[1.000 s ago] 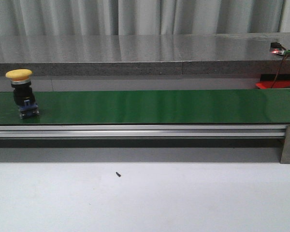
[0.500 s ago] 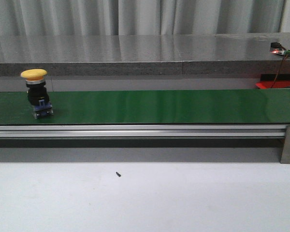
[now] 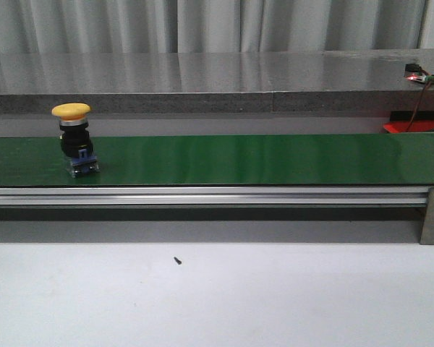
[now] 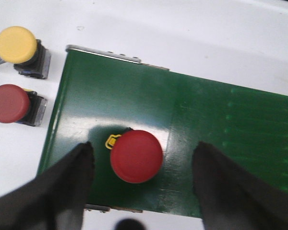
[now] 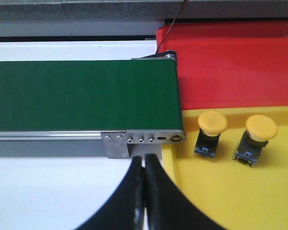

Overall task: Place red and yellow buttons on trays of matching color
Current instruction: 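Lower the red button onto the belt, open and raise the left gripper, then move the right gripper above the yellow button riding the belt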

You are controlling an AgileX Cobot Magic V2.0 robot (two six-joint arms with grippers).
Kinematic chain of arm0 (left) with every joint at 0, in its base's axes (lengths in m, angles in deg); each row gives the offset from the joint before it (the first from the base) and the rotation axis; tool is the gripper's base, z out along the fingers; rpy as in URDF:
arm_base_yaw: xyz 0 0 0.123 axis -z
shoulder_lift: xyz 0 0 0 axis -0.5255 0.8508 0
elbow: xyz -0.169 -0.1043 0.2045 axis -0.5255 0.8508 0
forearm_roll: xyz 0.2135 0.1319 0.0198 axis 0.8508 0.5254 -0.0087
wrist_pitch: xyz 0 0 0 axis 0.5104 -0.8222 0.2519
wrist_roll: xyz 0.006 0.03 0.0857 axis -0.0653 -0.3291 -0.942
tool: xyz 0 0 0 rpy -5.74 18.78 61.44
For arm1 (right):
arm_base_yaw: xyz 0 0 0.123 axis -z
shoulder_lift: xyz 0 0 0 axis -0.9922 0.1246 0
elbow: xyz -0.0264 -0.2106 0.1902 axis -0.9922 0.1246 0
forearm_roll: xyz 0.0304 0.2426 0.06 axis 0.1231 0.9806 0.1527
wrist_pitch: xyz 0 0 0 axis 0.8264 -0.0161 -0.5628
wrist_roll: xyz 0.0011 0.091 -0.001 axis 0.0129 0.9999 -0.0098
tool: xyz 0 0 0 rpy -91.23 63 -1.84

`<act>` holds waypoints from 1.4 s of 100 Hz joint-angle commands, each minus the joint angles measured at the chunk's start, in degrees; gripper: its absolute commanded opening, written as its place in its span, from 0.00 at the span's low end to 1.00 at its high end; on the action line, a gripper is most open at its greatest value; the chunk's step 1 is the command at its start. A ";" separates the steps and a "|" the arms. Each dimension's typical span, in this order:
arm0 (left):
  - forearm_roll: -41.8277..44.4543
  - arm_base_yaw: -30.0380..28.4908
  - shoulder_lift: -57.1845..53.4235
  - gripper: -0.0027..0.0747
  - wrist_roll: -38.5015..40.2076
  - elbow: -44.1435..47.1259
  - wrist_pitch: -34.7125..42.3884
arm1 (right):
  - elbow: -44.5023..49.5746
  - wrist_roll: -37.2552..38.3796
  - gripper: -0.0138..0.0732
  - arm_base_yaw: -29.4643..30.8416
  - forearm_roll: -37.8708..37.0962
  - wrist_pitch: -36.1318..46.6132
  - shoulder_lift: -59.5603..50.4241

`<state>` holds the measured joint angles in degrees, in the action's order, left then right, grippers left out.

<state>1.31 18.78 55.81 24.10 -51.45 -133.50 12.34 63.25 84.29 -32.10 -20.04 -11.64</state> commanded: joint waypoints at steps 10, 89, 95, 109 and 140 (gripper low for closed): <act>-1.53 4.73 -6.12 0.12 -0.33 -0.78 0.74 | -1.41 -0.49 0.08 0.01 -0.46 4.23 0.28; -0.95 12.63 -29.28 0.01 -1.61 23.72 6.79 | -1.41 -0.49 0.08 0.01 0.11 4.19 0.44; -0.95 12.63 -32.13 0.01 -1.87 26.33 7.40 | -1.41 -0.49 0.08 0.01 0.11 4.14 0.66; -0.90 12.63 -38.33 0.01 -1.93 31.62 8.43 | -1.48 -0.49 0.08 0.01 0.11 3.88 2.85; -0.81 12.63 -53.32 0.01 -2.98 41.87 9.52 | -7.02 -0.62 0.08 -0.10 0.11 1.03 11.45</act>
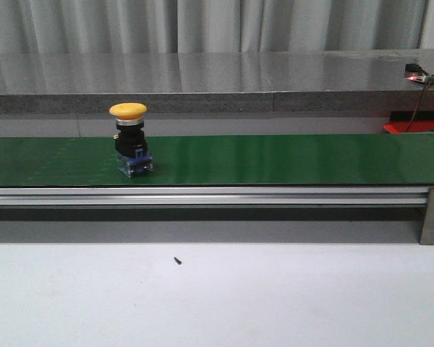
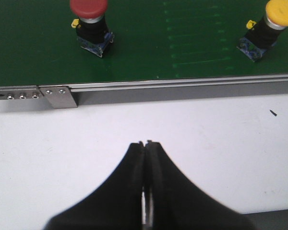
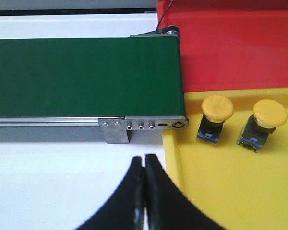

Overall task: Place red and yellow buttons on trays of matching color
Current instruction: 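Move the right gripper above the yellow button riding the belt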

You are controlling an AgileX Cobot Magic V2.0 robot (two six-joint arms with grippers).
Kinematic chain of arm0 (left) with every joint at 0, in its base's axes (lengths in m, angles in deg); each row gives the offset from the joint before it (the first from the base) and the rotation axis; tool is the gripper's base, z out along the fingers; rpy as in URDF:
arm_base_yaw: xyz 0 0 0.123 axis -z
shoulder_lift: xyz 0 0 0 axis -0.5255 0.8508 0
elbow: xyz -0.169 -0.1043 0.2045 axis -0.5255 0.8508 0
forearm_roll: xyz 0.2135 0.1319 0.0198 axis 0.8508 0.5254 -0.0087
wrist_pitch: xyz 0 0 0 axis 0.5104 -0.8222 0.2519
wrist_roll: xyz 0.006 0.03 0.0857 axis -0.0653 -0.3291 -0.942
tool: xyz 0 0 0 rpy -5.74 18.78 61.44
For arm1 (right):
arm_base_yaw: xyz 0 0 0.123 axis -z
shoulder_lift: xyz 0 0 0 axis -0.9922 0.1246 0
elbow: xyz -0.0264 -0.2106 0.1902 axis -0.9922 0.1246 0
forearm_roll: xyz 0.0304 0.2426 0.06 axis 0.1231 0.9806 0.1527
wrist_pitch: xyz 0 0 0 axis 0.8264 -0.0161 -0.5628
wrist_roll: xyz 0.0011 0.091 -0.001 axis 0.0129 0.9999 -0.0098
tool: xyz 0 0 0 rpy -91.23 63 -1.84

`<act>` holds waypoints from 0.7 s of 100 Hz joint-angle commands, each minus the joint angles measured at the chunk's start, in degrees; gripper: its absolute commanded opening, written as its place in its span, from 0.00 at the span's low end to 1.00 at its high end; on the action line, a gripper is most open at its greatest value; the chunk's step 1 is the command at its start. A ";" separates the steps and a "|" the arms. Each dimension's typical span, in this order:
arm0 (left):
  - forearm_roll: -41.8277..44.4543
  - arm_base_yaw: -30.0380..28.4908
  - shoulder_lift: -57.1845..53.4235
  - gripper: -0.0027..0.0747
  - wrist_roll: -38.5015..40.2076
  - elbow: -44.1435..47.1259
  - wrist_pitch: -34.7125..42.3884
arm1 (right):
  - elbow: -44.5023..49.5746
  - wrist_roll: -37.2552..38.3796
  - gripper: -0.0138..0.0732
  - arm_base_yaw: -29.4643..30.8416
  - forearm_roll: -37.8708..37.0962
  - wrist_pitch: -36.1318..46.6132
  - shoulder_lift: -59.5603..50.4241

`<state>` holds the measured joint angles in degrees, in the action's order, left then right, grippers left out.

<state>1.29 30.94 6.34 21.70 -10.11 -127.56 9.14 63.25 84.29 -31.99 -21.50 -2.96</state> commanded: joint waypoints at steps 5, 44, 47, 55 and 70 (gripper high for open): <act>-0.58 0.46 -5.97 0.01 -0.58 2.03 3.67 | -5.20 -0.97 0.08 -0.15 0.00 1.72 4.41; -0.45 0.46 -17.29 0.01 -0.58 6.59 3.32 | -19.57 -3.53 0.08 -10.96 0.02 -4.92 20.01; -0.45 0.46 -17.81 0.01 -0.58 6.59 3.47 | -20.84 -3.58 0.08 -11.92 0.02 -5.26 21.70; -0.45 0.46 -18.15 0.01 -0.58 6.59 3.38 | -24.64 -3.58 0.08 -14.82 0.02 -6.69 25.55; -0.45 0.46 -18.15 0.01 -0.58 6.59 2.88 | -31.19 -3.58 0.09 -19.42 0.02 -9.51 33.46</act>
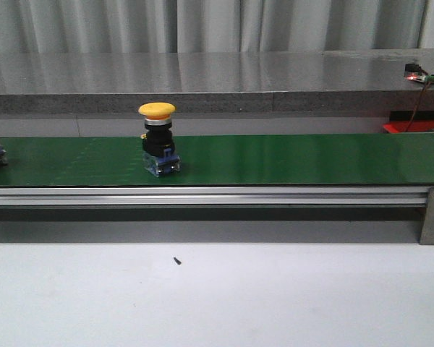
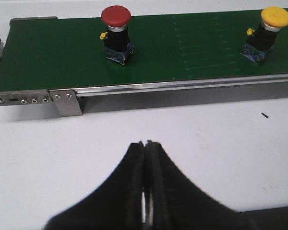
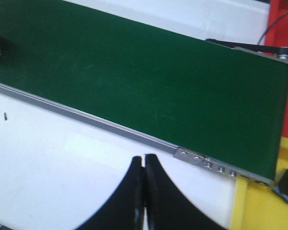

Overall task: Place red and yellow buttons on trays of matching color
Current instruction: 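Move the right gripper above the yellow button riding the belt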

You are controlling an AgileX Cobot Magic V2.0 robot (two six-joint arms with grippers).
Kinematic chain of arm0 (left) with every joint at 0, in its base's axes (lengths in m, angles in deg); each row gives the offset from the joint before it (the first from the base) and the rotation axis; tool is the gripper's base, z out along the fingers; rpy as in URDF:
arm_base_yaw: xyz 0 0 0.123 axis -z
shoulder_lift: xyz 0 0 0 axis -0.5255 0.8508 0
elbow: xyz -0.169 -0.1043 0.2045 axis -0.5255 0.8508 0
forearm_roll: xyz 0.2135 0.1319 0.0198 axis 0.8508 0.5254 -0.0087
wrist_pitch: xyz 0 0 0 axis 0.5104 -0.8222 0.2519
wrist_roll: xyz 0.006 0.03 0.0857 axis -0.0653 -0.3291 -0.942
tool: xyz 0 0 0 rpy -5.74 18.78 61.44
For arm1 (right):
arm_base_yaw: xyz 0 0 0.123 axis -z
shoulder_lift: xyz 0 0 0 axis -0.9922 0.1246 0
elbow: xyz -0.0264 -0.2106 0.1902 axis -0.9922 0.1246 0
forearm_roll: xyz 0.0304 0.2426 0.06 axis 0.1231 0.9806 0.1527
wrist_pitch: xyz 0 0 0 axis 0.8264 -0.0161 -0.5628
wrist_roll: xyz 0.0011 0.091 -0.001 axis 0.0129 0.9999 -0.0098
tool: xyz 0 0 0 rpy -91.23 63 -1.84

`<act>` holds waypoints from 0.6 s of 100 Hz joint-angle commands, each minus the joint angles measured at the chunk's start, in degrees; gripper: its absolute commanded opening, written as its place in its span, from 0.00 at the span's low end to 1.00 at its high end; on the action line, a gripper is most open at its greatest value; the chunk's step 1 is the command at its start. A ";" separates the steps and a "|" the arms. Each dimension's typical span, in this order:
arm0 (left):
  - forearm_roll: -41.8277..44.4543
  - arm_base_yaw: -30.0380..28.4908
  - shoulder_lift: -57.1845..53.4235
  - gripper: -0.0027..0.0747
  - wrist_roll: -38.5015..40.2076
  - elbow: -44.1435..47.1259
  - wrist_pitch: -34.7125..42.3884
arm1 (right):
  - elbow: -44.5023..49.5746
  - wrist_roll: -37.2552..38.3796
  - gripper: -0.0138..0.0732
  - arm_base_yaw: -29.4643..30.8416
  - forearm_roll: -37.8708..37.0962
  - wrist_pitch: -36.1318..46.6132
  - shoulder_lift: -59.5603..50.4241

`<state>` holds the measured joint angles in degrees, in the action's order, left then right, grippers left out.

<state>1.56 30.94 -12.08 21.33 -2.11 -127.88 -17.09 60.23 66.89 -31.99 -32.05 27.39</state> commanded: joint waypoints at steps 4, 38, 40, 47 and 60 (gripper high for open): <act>-0.72 0.46 0.27 0.01 -0.22 -1.41 3.21 | -6.96 -0.56 0.10 -3.28 0.02 -0.08 4.97; -0.72 0.46 0.27 0.01 -0.22 -1.41 3.21 | -21.97 -1.00 0.78 -11.65 0.07 -5.52 21.40; -0.72 0.46 0.27 0.01 -0.22 -1.41 3.21 | -22.86 -1.30 0.79 -11.91 0.07 -5.85 22.28; -0.72 0.46 0.27 0.01 -0.22 -1.41 3.21 | -25.69 -2.42 0.78 -13.21 0.07 -6.70 25.12; -0.72 0.46 0.27 0.01 -0.22 -1.41 3.21 | -30.83 -3.17 0.78 -15.42 0.27 -8.25 29.65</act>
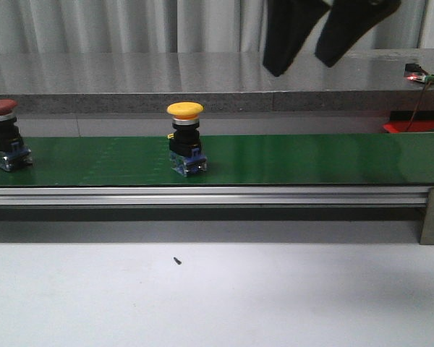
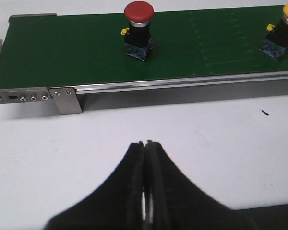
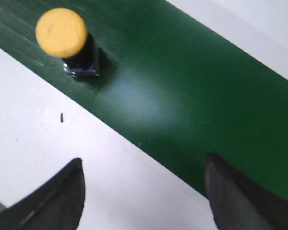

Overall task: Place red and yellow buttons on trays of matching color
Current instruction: 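Move the right gripper above the yellow button riding the belt, then close the right gripper on the yellow button and lift it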

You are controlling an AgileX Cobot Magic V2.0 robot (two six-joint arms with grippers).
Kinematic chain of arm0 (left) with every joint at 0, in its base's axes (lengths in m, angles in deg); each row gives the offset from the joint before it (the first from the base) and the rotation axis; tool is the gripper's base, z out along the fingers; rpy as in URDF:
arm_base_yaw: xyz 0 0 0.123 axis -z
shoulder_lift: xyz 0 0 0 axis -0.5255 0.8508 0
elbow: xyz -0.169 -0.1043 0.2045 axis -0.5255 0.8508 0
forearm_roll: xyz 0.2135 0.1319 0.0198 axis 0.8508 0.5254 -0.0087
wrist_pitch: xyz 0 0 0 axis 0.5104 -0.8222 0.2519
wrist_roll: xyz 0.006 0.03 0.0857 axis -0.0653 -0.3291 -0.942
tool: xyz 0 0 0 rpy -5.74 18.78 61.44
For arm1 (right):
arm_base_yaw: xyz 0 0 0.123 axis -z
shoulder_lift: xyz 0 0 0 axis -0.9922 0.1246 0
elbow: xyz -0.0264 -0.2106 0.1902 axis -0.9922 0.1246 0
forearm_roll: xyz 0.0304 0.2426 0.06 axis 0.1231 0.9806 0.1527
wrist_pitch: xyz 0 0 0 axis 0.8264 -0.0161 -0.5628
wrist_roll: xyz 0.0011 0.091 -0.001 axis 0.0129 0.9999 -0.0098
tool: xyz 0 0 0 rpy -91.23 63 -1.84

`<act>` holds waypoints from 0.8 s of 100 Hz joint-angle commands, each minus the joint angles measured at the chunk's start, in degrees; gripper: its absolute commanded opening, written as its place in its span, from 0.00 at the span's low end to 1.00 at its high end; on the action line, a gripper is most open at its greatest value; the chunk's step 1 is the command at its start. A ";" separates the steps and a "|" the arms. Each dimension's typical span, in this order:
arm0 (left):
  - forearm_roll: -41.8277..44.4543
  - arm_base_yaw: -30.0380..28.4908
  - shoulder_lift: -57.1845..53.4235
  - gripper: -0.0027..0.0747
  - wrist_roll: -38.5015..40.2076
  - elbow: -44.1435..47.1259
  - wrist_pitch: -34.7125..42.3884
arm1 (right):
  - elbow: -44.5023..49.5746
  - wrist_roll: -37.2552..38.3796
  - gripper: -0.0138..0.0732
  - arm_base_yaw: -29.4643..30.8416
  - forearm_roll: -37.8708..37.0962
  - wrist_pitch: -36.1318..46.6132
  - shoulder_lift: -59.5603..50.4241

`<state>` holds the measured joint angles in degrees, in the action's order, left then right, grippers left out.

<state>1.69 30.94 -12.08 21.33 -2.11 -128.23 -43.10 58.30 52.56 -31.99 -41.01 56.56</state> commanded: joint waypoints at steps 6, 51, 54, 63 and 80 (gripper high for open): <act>-0.85 0.46 0.27 0.01 -0.22 -1.41 3.56 | -6.88 -1.81 0.78 -2.05 0.32 -0.23 2.46; -0.85 0.46 0.27 0.01 -0.22 -1.41 3.56 | -17.47 -3.53 0.78 -3.76 2.93 -1.00 13.15; -0.85 0.46 0.27 0.01 -0.22 -1.41 3.56 | -17.81 -3.53 0.78 -3.76 2.93 -0.89 13.78; -0.85 0.46 0.27 0.01 -0.22 -1.41 3.56 | -18.76 -3.53 0.78 -3.65 2.78 -0.22 15.39; -0.85 0.46 0.27 0.01 -0.22 -1.41 3.56 | -19.80 -3.48 0.78 -3.41 1.72 -0.58 17.92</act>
<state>1.69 30.94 -12.08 21.33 -2.11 -128.36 -60.68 55.67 48.80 -29.68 -43.47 76.55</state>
